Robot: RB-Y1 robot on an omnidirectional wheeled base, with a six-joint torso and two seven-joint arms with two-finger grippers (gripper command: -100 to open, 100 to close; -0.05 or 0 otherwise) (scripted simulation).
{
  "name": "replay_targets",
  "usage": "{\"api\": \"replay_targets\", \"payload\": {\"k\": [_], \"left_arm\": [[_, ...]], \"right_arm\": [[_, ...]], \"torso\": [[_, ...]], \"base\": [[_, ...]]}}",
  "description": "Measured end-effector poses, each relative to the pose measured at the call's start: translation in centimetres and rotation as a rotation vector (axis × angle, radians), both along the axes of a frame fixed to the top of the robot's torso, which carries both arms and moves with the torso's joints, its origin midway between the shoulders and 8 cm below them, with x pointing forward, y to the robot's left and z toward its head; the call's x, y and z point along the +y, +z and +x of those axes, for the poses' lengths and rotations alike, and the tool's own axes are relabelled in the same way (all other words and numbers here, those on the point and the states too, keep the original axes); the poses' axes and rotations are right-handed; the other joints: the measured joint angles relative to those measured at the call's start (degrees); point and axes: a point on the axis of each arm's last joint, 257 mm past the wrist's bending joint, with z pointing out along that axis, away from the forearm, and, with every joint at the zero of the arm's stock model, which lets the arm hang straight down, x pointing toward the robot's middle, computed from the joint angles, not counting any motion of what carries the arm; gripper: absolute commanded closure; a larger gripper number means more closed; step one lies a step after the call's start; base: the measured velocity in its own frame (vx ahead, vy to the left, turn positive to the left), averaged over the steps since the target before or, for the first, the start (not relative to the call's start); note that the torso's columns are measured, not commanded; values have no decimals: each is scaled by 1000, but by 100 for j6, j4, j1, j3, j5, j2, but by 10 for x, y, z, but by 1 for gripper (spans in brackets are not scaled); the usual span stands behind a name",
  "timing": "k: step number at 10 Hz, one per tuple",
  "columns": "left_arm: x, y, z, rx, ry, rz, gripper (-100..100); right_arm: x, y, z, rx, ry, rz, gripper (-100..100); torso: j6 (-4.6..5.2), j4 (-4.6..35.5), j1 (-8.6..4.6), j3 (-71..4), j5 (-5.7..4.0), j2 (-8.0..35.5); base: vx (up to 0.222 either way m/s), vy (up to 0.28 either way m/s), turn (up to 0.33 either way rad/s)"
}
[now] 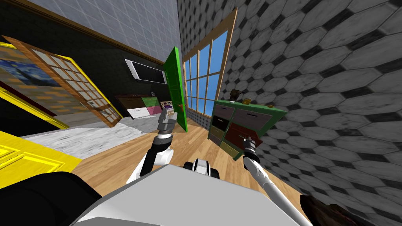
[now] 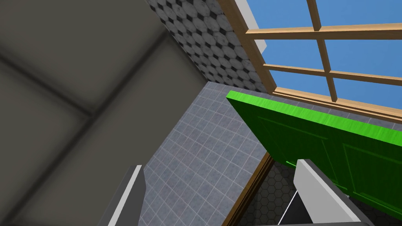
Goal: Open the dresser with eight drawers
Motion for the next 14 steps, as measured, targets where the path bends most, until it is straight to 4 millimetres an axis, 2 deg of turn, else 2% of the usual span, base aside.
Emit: {"api": "replay_targets", "payload": {"k": [2,5,7,14], "left_arm": [[0,0,0,0,0,0,0],[0,0,0,0,0,0,0],[0,0,0,0,0,0,0],[0,0,0,0,0,0,0]], "right_arm": [[9,6,8,-20,-16,9,-100],[15,10,12,-11,-28,-17,-100],[23,15,19,-22,-41,-6,-100],[45,27,35,-22,-77,-19,-100]], "torso": [[14,-2,-22,-10,-2,-12],[22,19,70,25,31,45],[23,21,32,30,20,53],[24,17,42,20,22,37]], "base": [[-33,-130,86],[-23,-46,21],[-44,-49,35],[-49,-65,50]]}}
